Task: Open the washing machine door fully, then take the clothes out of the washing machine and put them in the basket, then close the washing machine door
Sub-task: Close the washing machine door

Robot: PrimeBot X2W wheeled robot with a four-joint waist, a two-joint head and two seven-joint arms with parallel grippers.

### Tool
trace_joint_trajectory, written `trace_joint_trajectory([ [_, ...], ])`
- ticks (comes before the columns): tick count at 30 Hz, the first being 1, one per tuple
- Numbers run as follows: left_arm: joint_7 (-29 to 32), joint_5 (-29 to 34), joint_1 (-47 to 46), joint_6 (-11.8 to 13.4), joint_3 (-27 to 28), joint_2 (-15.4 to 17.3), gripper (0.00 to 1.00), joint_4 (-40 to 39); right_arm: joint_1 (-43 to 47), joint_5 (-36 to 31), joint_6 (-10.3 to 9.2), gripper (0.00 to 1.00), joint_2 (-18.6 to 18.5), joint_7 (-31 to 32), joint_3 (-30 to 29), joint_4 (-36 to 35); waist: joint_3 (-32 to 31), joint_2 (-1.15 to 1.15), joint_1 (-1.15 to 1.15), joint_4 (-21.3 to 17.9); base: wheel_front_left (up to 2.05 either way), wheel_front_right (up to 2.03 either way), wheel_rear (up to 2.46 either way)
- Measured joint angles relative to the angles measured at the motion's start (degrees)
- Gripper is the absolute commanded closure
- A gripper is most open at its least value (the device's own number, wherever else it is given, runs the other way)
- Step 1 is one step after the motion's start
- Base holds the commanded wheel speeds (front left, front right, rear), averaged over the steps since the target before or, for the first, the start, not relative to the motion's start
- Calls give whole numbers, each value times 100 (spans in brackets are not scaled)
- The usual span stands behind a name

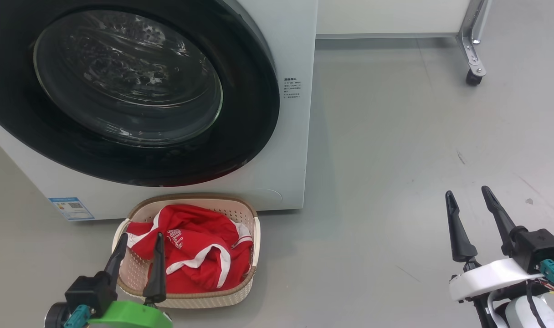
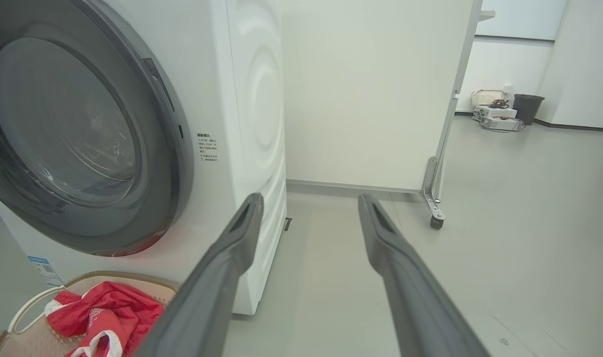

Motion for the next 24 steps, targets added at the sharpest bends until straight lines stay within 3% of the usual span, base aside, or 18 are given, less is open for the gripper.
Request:
trace_joint_trajectory([
  [24, 0, -98, 1, -47, -19, 0, 0, 15, 188, -55, 0, 0, 33, 0, -32, -145, -45, 0, 0, 14, 0, 0, 0],
])
